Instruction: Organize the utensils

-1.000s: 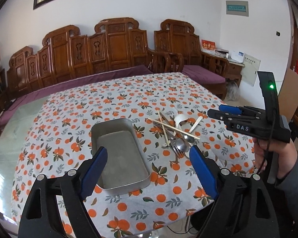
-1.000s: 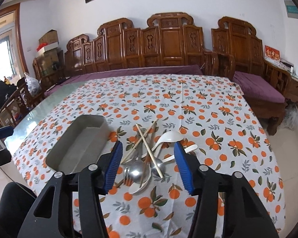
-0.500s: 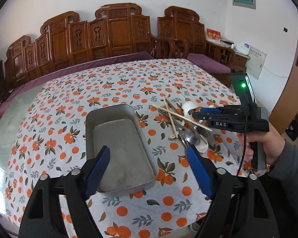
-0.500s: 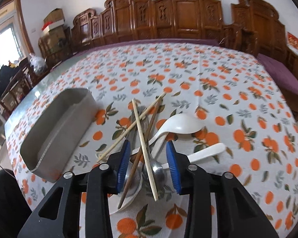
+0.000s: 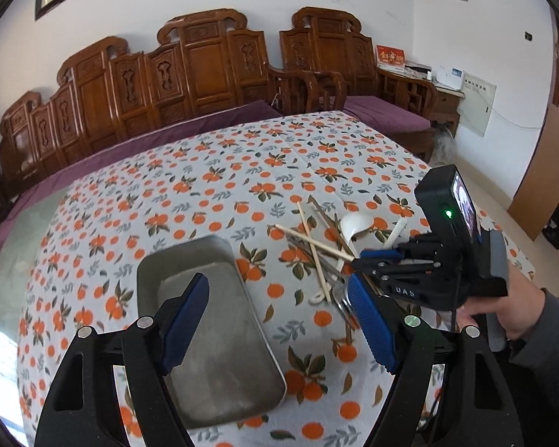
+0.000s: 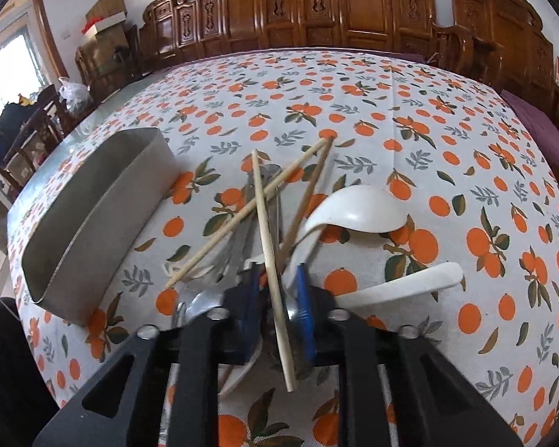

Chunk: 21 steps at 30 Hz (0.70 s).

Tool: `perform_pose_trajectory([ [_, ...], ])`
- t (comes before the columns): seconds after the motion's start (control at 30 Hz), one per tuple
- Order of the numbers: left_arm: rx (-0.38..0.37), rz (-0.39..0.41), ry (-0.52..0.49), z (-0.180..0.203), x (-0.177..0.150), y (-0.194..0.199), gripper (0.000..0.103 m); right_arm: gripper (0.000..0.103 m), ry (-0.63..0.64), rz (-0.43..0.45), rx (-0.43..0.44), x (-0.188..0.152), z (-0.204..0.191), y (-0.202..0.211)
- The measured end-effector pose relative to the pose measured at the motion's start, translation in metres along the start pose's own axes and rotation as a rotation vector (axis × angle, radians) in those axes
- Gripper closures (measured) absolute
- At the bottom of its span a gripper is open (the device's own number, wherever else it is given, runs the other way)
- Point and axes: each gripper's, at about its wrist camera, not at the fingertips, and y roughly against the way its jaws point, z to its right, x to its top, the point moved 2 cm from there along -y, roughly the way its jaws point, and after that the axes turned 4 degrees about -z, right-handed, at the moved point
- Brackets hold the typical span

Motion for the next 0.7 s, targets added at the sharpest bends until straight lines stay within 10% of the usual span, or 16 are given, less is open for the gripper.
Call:
perform_pose_trajectory([
  [0.33,-0.003,-0.043,-0.013,0.010,0.011,-0.034,0.029,0.097,-0.072,0.095,0.073,0.009,0.023,0.030],
  [0.7,-0.009,-0.172,-0.059,0.031,0.019,-0.107,0.060,0.097,-0.173,0.130,0.042,0.009,0.060,0.039],
])
